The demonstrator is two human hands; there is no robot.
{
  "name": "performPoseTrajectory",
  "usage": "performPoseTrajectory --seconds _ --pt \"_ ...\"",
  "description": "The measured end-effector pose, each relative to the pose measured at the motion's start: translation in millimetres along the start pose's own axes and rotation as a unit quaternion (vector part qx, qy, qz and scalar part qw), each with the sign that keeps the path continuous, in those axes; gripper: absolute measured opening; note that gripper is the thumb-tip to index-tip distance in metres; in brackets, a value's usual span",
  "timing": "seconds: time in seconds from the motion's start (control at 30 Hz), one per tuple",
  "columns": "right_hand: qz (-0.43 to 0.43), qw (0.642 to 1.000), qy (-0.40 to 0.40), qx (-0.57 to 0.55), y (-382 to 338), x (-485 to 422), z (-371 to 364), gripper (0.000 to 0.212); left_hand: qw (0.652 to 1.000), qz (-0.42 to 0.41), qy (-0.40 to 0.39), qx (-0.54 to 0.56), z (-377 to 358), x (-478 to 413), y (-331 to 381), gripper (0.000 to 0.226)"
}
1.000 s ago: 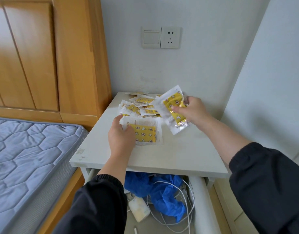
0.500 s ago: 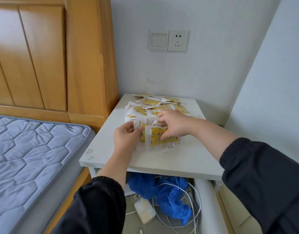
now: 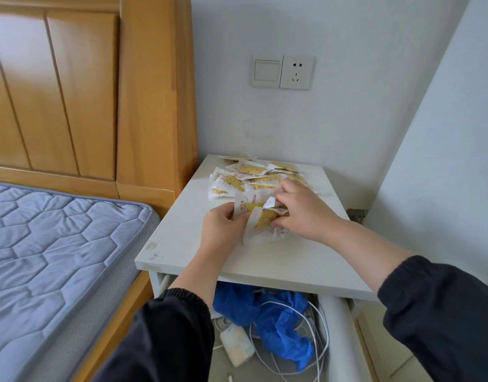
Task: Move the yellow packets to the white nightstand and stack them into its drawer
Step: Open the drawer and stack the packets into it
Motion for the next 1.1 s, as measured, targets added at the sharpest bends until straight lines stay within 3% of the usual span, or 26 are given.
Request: performPoseTrajectory --seconds 0.07,0.23,0.33,0.43,0.6,0.83,0.93,1.1 --pt "-0.013 1.0 0.013 -0.017 3 3 0 0.032 1.0 -0.005 0.004 -0.026 -2 -1 1 0.015" --pt "-0.106 0.98 0.149 -0.072 12 16 9 0.034 0.998 0.018 0.035 -0.039 1 -1 -1 0.022" --pt "-0.186 0.962 0.155 -0.129 12 30 7 0.025 0.998 0.028 0.038 -0.04 2 4 -2 0.018" --pt "-0.246 0.929 0.171 -0.216 6 46 9 0.019 0.999 0.024 0.022 -0.028 -2 17 -2 0.017" --pt "-0.321 0.887 0.157 -0.293 -3 76 9 0.03 0.999 0.024 0.006 -0.028 -4 48 -5 0.012" --pt "-0.405 0.737 0.183 -0.509 -29 124 -5 0.027 0.997 0.062 -0.052 -0.019 -4 88 -13 0.019" --pt "-0.411 0.734 0.174 -0.512 -43 143 -9 0.02 0.994 0.082 -0.07 -0.026 -6 106 -28 0.029" --pt "-0.422 0.71 0.199 -0.528 -71 174 -23 0.01 0.986 0.11 -0.104 -0.065 -2 130 -64 0.023"
Point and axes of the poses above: each hand's wrist, its own x-axis away from the middle knuckle, its own z-axis out of the back of the hand, y = z × x, the point moved 4 cm from there along -x, towards the middle knuckle, and after that the axes turned 14 degrees about z, right-handed, at the moved point
